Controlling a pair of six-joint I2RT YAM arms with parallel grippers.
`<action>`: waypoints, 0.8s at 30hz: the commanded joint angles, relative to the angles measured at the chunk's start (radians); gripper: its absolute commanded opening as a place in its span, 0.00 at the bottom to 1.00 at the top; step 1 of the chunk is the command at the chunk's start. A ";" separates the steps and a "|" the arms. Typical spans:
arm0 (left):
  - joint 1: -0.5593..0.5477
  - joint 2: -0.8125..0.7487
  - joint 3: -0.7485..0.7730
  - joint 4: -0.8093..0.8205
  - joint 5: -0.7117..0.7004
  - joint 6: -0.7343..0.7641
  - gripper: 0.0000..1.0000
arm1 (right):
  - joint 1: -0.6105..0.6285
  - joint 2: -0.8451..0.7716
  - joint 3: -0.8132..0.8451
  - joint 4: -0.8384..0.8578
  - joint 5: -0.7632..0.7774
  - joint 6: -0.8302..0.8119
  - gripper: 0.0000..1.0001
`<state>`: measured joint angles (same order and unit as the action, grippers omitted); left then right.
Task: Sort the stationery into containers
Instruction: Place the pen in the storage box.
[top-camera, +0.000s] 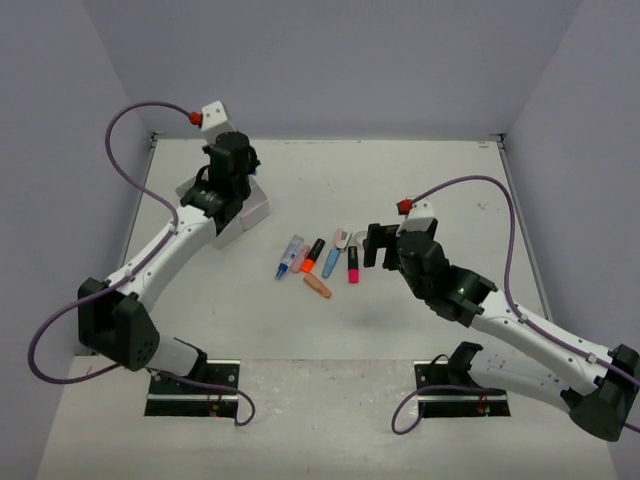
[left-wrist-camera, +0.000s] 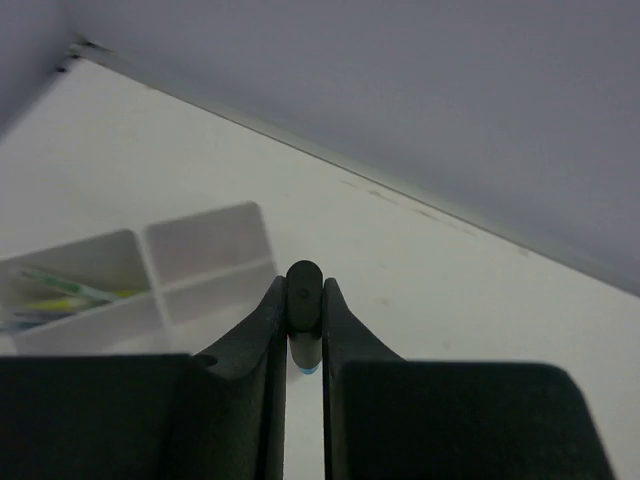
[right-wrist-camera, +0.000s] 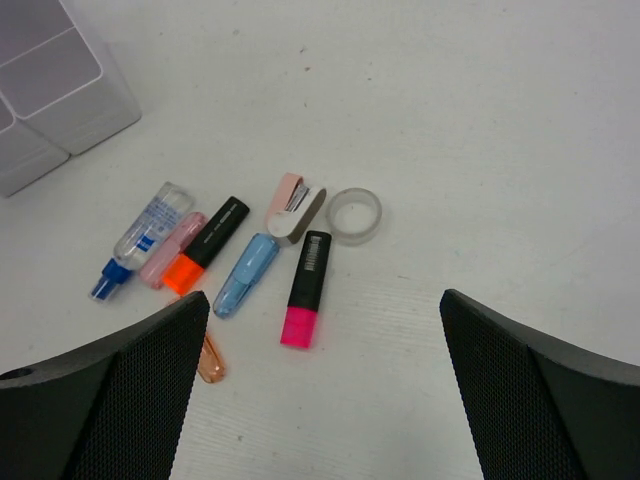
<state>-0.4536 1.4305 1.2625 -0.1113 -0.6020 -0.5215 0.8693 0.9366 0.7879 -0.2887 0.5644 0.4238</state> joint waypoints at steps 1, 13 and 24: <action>0.134 0.158 0.043 0.201 -0.266 0.188 0.00 | 0.001 0.007 -0.013 0.020 0.058 0.044 0.99; 0.194 0.374 0.120 0.410 -0.241 0.347 0.00 | -0.004 0.008 -0.034 0.063 -0.012 0.017 0.99; 0.196 0.367 0.027 0.391 -0.242 0.247 0.25 | -0.009 0.055 -0.018 0.063 -0.100 0.003 0.99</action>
<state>-0.2641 1.8202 1.3172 0.2316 -0.8065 -0.2249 0.8627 0.9650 0.7513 -0.2610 0.5175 0.4331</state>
